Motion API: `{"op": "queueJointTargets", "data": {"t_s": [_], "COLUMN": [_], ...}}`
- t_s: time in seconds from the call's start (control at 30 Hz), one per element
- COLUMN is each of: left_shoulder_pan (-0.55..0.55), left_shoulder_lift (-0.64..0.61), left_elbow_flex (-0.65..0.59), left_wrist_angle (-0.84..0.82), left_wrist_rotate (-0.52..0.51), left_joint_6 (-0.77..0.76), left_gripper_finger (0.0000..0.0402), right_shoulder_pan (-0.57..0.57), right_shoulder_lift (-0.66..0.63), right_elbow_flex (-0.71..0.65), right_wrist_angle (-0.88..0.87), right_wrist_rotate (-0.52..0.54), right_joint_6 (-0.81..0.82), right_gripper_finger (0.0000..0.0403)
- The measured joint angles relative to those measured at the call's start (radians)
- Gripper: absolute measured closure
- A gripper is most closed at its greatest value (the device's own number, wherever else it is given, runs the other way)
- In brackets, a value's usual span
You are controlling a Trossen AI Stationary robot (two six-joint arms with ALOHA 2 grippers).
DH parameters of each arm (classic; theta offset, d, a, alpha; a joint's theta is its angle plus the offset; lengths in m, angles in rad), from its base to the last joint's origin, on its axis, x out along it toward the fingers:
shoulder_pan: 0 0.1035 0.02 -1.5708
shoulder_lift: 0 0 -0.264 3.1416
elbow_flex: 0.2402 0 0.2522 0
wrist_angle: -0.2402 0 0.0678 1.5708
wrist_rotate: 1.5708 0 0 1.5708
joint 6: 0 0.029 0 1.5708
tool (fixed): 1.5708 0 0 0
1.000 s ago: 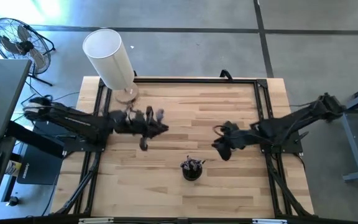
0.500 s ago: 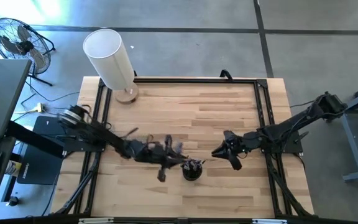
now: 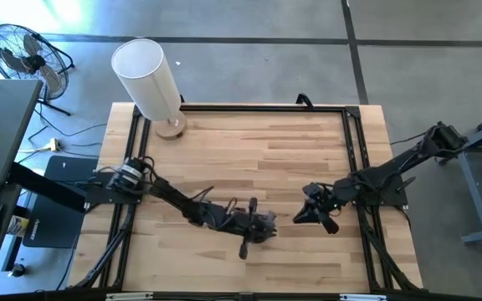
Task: Pick & Place Makeup Supplies
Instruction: Put the makeup brush into the black makeup holder
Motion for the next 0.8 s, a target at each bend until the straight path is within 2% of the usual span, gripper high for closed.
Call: {"op": "queueJointTargets", "data": {"t_s": [0.13,0.33,0.47,0.8], "left_shoulder_pan": [0.016,0.049,0.055,0.052], "left_shoulder_lift": [0.0,-0.001,-0.001,-0.001], "left_elbow_flex": [-0.002,-0.002,-0.002,-0.002], "left_wrist_angle": [-0.12,-0.159,-0.178,-0.183], "left_wrist_rotate": [-0.024,0.017,0.045,0.021], "left_joint_6": [0.0,-0.008,-0.079,-0.152], "left_gripper_finger": [0.0348,0.036,0.0343,0.0302], "right_shoulder_pan": [0.047,0.087,0.09,0.088], "right_shoulder_lift": [-0.026,-0.055,-0.057,-0.057], "right_elbow_flex": [0.0,0.001,0.002,0.002], "right_wrist_angle": [-0.009,-0.035,-0.044,-0.09], "right_wrist_rotate": [0.031,0.075,0.075,0.075], "right_joint_6": [0.0,0.002,0.001,-0.008], "right_gripper_finger": [0.04,0.04,0.0402,0.0402]}}
